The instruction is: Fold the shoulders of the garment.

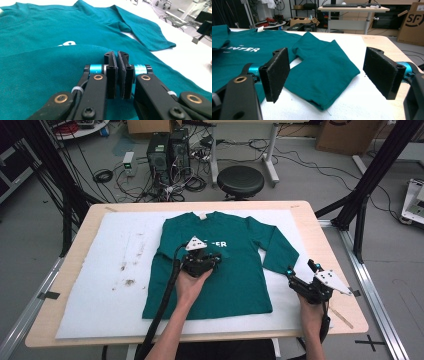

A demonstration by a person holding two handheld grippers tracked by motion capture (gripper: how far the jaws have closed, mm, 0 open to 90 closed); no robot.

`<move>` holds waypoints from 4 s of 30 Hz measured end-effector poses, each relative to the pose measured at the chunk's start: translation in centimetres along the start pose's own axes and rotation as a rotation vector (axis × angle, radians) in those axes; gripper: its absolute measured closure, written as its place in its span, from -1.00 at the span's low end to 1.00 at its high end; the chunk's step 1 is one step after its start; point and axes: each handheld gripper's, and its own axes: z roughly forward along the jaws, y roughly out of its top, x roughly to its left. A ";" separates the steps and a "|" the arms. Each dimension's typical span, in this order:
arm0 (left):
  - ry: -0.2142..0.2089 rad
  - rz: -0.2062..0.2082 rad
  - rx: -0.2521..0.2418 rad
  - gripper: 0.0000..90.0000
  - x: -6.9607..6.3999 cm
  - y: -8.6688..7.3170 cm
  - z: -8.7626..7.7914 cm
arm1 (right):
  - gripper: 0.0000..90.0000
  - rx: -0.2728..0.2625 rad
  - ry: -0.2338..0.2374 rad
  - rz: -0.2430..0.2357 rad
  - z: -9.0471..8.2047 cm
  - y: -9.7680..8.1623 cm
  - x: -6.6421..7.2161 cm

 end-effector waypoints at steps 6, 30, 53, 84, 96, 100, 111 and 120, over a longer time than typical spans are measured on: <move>-0.026 -0.003 0.014 0.91 -0.7 -0.2 1.3 | -0.52 0.003 0.002 0.001 0.0 0.0 0.0; -0.068 -0.022 0.017 0.91 -1.8 -0.3 3.2 | -0.52 0.006 0.000 -0.003 0.0 0.0 0.0; -0.013 0.089 0.009 -0.21 -0.4 -0.4 -1.1 | -0.52 -0.001 0.008 0.001 0.0 0.0 -0.1; 0.414 0.011 -0.082 -0.26 12.0 -8.4 -18.4 | -0.53 0.012 0.004 -0.009 0.1 0.0 0.0; 0.512 -0.010 -0.183 -0.26 12.8 -10.2 -19.7 | -0.52 0.017 -0.002 -0.021 0.1 0.1 0.2; 0.520 0.008 -0.168 -0.26 12.7 -10.2 -19.5 | -0.48 0.042 -0.014 -0.030 0.4 0.2 0.3; 0.504 -0.018 -0.228 -0.26 12.8 -10.5 -20.1 | -0.42 0.152 0.004 -0.098 1.5 0.6 0.8; 0.510 -0.021 -0.222 -0.26 12.8 -10.5 -20.1 | -0.09 0.342 0.089 -0.187 3.8 1.3 1.2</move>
